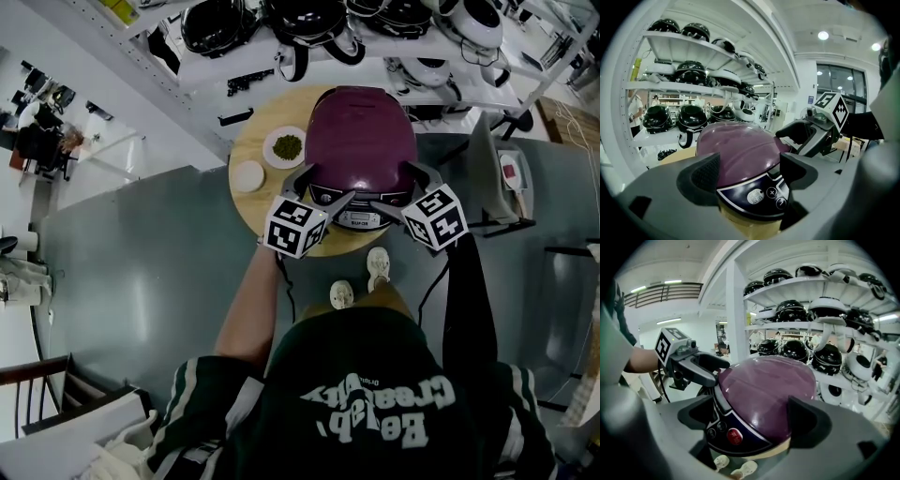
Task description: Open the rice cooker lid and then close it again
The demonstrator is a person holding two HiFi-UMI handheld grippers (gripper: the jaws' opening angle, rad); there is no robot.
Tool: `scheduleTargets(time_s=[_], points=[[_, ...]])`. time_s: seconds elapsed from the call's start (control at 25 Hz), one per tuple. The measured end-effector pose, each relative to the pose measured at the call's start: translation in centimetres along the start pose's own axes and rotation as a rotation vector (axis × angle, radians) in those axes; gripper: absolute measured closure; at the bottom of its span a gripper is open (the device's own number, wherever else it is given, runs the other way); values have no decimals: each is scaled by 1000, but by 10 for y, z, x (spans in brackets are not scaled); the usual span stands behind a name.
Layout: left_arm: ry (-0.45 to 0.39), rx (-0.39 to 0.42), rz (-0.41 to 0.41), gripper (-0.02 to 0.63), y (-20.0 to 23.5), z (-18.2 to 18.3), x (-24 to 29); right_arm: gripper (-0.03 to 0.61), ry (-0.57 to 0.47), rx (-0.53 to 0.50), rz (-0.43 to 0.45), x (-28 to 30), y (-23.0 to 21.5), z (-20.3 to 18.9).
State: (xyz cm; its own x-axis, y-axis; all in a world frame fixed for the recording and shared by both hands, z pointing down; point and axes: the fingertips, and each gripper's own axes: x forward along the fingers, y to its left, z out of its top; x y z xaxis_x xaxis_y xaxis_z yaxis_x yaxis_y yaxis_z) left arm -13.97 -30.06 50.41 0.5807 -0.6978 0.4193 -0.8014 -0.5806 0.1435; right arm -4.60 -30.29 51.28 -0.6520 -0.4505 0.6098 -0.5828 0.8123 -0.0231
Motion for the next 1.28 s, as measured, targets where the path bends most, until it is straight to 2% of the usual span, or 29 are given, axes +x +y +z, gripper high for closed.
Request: scheduleTargets(time_s=[0.32, 0.52, 0.84, 1.0, 1.28], points=[[15, 44, 24, 232, -3, -4, 2, 68, -27, 0, -21, 0, 0, -1], [-11, 59, 62, 232, 0, -4, 2, 78, -52, 10, -61, 2, -1, 1], [-69, 43, 107, 233, -6, -3, -2, 97, -140, 70, -56, -6, 0, -1], [-124, 58, 144, 233, -13, 17, -12, 110, -199, 64, -62, -23, -1, 10], [-233, 123, 235, 233, -46, 68, -34, 143, -371, 76, -149, -78, -18, 29]])
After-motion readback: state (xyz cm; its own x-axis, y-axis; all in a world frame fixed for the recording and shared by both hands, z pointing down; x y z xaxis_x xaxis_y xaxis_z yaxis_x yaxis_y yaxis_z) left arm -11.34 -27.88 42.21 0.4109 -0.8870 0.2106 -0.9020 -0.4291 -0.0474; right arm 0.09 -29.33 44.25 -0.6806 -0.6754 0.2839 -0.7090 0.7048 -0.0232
